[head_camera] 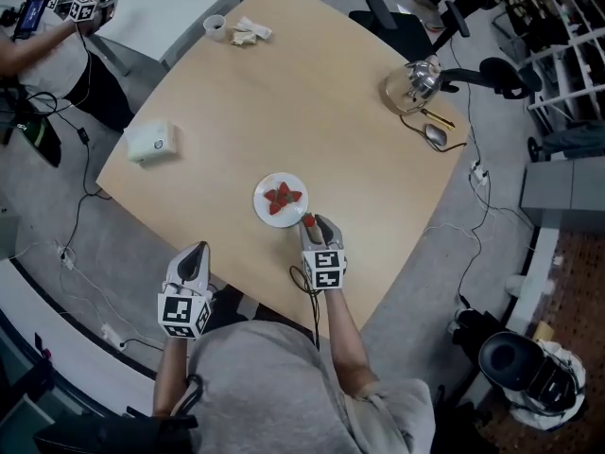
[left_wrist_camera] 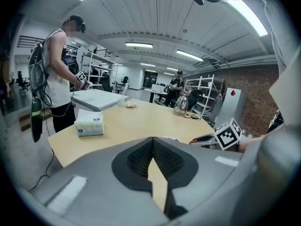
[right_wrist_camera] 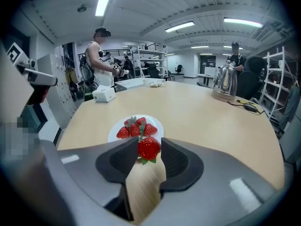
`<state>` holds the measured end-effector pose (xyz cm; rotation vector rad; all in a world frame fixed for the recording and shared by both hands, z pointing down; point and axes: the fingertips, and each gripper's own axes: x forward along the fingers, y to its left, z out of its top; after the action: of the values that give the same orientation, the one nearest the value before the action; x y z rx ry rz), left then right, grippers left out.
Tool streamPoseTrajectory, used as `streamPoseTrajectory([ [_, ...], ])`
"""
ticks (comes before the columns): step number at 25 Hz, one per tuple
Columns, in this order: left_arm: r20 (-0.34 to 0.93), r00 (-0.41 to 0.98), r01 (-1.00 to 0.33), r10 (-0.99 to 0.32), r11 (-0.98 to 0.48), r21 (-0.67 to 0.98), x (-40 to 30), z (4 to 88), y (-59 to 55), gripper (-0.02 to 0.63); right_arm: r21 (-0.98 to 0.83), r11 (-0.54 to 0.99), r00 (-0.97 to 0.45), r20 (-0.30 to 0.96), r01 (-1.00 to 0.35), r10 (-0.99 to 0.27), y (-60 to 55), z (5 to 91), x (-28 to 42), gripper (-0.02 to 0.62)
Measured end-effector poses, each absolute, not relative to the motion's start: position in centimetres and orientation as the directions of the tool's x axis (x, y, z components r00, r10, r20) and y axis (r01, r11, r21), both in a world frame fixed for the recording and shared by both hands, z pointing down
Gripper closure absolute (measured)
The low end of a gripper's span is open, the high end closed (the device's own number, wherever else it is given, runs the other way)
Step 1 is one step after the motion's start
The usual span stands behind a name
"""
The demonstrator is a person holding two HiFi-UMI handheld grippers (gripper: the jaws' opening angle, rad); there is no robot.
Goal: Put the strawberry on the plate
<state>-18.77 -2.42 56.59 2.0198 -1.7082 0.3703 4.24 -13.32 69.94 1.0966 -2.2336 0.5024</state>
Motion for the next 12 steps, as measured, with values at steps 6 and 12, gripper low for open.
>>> streamPoseTrajectory([
  [6,0.491,0.149,-0.982,-0.858,-0.072,0.172,-20.5,56.5,-1.5,0.586,-0.068,0.636,-0.512,0.662,-0.769,-0.548,-13.3,70.4,1.6,0.44],
  [12,0.501,0.11,-0.985,-0.858,-0.028,0.169,-22.0,56.7,-0.8,0.586,-0.062,0.66,-0.521,0.669,-0.749,-0.529,-13.7,70.9,0.1,0.44],
])
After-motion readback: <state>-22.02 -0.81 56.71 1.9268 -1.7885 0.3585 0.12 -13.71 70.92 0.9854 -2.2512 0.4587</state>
